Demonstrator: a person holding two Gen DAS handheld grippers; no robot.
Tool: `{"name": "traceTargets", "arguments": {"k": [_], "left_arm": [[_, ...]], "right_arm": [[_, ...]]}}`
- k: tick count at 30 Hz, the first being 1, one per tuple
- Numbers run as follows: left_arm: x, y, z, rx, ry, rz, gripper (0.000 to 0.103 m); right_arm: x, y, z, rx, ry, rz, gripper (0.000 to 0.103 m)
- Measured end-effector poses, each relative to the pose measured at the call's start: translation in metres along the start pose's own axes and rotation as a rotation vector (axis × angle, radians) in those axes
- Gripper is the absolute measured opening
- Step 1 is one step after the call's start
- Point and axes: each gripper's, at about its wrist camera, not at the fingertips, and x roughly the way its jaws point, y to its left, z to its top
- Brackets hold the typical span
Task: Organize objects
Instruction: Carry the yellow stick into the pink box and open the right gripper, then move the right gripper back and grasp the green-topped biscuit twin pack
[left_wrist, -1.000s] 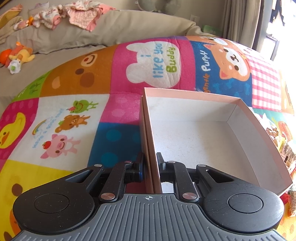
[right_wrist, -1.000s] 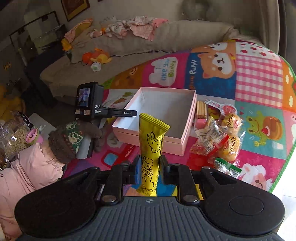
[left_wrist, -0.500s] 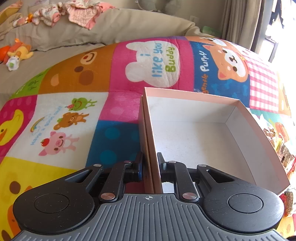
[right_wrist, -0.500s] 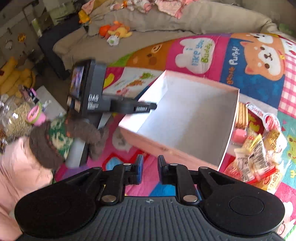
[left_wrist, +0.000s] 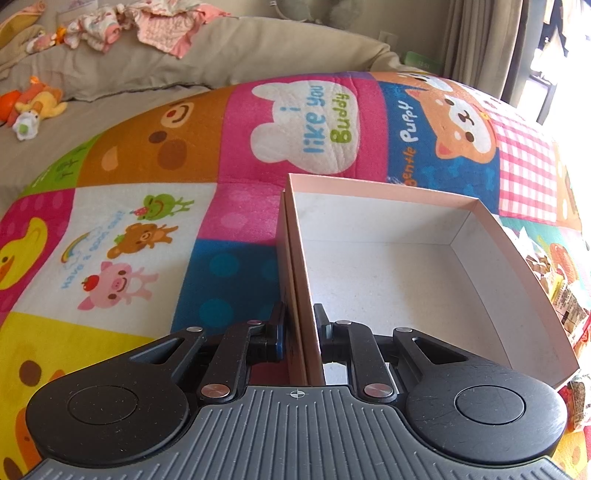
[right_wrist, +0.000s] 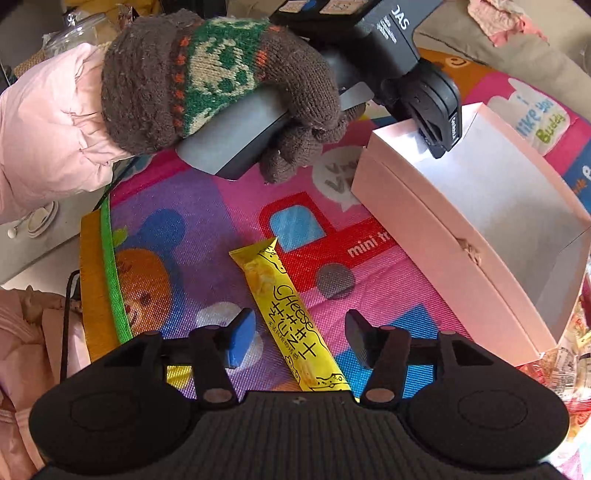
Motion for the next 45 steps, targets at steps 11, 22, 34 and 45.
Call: {"name": "traceTargets", "arguments": {"k": [11, 22, 34, 45], "left_arm": [[0.0, 0.0, 0.0, 0.001, -0.001, 0.001, 0.017], [0.0, 0.0, 0.001, -0.007, 0.003, 0.001, 0.017], [0.0, 0.004, 0.0, -0.032, 0.001, -0.017, 0.017], [0.001, 0.001, 0.001, -0.017, -0.002, -0.007, 0.016]], "right_arm": [[-0.04, -0.017, -0.022, 0.246, -0.04, 0.03, 0.021], [-0.097, -0.135, 0.011, 0.775, -0.366, 0.096, 0.021], [0.024, -0.205, 0.054, 1.057, -0.321, 0.178, 0.038], [-0.068, -0.176, -0.019, 0.817, -0.445, -0.276, 0.07]]}}
